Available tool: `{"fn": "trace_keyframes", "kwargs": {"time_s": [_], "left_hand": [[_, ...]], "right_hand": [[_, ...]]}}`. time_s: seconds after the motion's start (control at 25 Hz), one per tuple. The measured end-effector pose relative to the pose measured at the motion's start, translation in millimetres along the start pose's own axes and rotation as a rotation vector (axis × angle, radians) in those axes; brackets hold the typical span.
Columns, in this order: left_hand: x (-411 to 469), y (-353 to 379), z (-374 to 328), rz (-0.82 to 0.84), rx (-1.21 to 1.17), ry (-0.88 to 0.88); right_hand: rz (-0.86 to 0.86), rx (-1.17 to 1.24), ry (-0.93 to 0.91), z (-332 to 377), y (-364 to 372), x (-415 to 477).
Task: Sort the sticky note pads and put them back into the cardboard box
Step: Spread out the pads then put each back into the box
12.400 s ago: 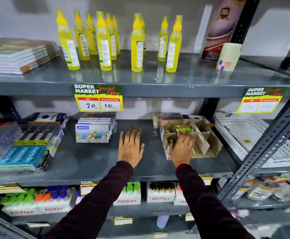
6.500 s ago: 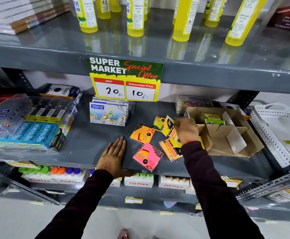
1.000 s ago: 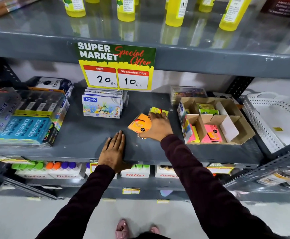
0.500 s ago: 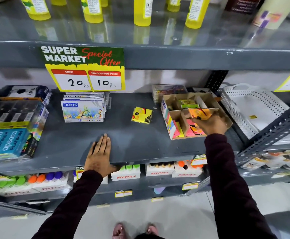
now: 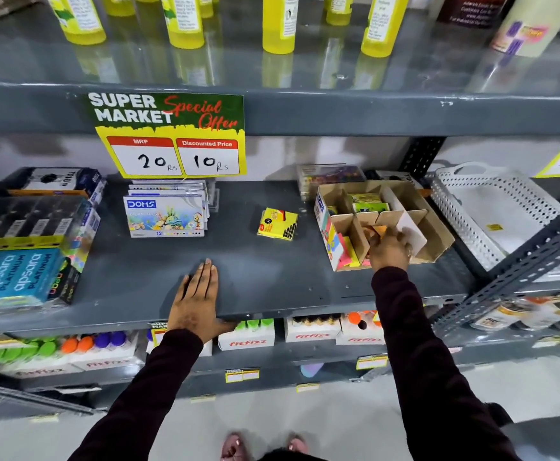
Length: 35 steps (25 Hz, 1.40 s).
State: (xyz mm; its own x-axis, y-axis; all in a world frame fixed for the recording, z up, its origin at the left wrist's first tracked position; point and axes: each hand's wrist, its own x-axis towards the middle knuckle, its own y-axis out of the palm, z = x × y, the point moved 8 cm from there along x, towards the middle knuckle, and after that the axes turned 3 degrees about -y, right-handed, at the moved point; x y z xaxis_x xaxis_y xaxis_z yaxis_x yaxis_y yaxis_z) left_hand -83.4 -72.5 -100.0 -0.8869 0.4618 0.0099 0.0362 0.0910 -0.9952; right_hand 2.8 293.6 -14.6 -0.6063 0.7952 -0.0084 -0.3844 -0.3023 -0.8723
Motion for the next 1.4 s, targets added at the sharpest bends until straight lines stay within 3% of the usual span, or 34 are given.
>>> {"fn": "trace_keyframes", "kwargs": {"time_s": [0.12,0.2,0.36,0.56,0.76,0.92,1.08,1.24,1.4], "left_hand": [[-1,-2,-2,-0.021,0.014,0.013],[-2,-4,-2,-0.033,-0.028,0.011],[-1,0,0,-0.001,-0.025,0.018],[0,-1,1,-0.004,-0.035,0.005],[0,0,1,-0.01,-0.016,-0.003],[0,-2,0,-0.009,-0.016,0.011],[-1,-1,1,-0.01,-0.042,0.014],[0,1,2,-0.012,-0.016,0.007],[0,0,-1,-0.022,-0.016,0.014]], "right_hand": [[-0.138,0.012,-0.16,47,-20,-13],[-0.131,0.033,-0.309,88,-13,-26],[0.113,-0.063,-0.424,148,50,-40],[0.423,-0.305,-0.549,169,107,-17],[0.548,-0.391,-0.608,169,116,0],[0.433,-0.378,-0.609,167,96,-7],[0.178,-0.241,-0.577,161,50,-38],[-0.05,-0.084,-0.374,101,-20,-45],[-0.099,-0.032,-0.072,19,-61,-10]]}}
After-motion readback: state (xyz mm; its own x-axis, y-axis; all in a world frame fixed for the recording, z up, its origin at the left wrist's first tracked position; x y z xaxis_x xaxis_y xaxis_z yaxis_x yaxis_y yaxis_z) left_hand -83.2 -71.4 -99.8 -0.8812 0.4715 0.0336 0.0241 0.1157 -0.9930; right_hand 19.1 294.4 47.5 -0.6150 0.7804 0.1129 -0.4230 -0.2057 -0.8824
